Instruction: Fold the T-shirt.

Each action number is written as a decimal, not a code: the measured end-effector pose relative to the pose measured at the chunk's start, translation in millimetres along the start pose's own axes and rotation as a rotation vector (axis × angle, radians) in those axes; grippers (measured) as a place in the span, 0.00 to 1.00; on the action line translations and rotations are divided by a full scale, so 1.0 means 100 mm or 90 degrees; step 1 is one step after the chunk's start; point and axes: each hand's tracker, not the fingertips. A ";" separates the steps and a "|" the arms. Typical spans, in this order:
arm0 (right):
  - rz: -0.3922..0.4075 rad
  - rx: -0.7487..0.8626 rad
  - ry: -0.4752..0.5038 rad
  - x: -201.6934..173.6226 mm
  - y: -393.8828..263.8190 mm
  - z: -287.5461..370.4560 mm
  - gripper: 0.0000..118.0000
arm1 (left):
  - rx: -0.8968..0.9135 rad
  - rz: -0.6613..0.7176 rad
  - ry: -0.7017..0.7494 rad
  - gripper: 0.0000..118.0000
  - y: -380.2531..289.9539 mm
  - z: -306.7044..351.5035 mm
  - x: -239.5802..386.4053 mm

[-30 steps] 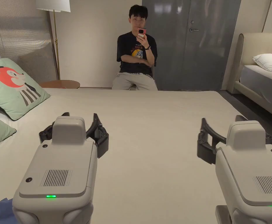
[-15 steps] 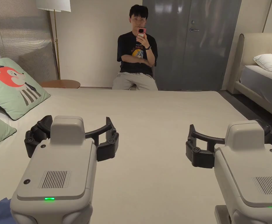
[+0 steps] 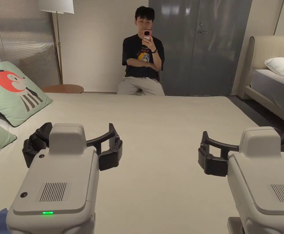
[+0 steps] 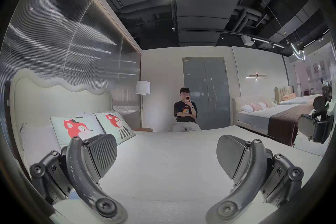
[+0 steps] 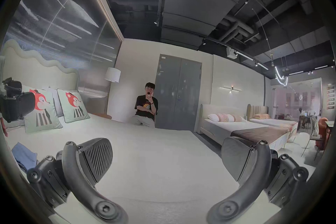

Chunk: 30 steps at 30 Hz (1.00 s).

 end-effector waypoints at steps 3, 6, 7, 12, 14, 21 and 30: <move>0.003 0.018 0.032 0.02 0.01 0.03 1.00 | 0.006 -0.003 -0.009 0.93 0.01 0.02 0.00; -0.025 0.017 0.053 0.04 0.02 0.04 1.00 | 0.015 -0.008 -0.015 0.93 0.01 0.03 0.00; -0.028 0.016 0.053 0.04 0.02 0.04 1.00 | 0.017 -0.008 -0.016 0.93 0.02 0.04 0.00; -0.023 0.015 0.024 0.02 0.03 0.03 1.00 | 0.030 0.003 -0.022 0.93 0.04 0.06 -0.01; -0.021 0.024 0.025 0.04 0.03 0.04 1.00 | 0.029 0.004 -0.024 0.93 0.04 0.06 -0.01; -0.044 0.002 0.035 0.07 0.06 0.05 1.00 | 0.016 0.005 -0.017 0.93 0.02 0.04 -0.02; -0.045 0.001 0.074 0.10 0.05 0.14 1.00 | 0.012 0.002 -0.016 0.93 0.04 0.04 -0.04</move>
